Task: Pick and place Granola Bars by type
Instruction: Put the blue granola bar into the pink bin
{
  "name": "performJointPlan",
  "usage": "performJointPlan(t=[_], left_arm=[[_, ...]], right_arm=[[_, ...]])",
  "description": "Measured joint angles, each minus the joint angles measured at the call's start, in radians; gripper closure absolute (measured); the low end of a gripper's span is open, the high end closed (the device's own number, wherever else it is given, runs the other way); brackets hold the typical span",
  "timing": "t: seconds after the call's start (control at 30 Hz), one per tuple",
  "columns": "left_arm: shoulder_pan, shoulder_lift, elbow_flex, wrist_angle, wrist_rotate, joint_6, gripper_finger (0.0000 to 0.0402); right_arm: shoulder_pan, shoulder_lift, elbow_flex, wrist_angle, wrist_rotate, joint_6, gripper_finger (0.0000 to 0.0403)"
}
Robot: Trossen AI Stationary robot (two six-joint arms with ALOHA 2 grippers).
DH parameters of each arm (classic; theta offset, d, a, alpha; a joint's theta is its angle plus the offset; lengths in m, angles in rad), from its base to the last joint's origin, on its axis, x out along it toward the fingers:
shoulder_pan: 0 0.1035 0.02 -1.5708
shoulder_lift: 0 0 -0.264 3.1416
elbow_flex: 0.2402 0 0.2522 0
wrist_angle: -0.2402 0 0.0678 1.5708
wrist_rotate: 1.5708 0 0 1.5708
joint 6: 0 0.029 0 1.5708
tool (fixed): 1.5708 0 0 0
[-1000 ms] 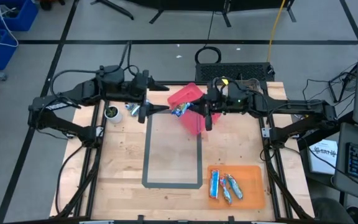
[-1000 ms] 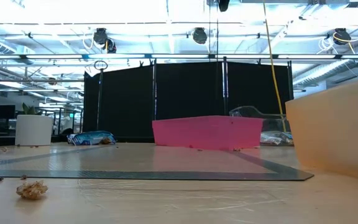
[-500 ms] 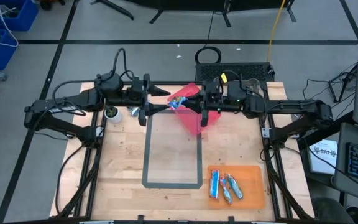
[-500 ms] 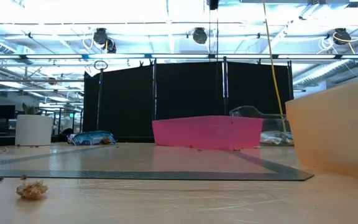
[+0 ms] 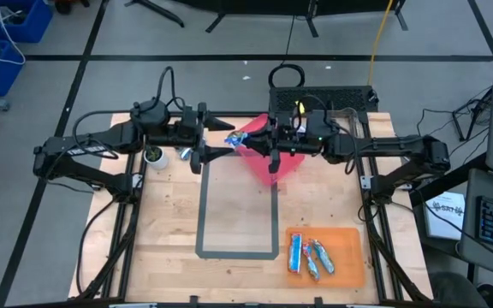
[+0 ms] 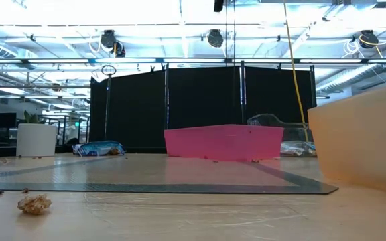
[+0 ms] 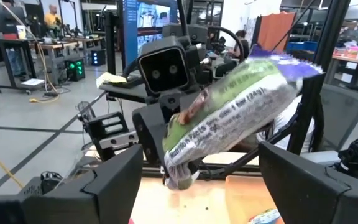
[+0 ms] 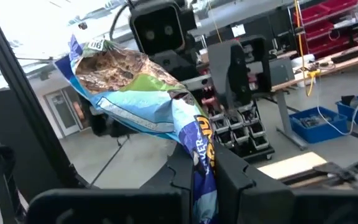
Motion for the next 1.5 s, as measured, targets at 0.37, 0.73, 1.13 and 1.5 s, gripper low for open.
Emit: performJointPlan(t=[0.37, 0.73, 1.13, 1.5], left_arm=[[0.000, 0.000, 0.000, 0.001, -0.017, 0.000, 0.0096], [0.000, 0.015, 0.002, 0.089, -0.028, 0.004, 0.0092], [-0.008, 0.046, 0.003, 0.185, -0.018, -0.021, 0.0092], [-0.009, 0.063, 0.002, 0.207, 0.001, -0.106, 0.0172]], right_arm=[[0.000, 0.017, 0.032, 0.002, -0.002, -0.011, 0.0384], [0.000, 0.016, 0.032, -0.001, 0.000, -0.012, 0.0384], [0.000, 0.016, 0.032, -0.005, 0.001, -0.016, 0.0384], [0.000, 0.016, 0.032, -0.008, 0.005, -0.039, 0.0384]])
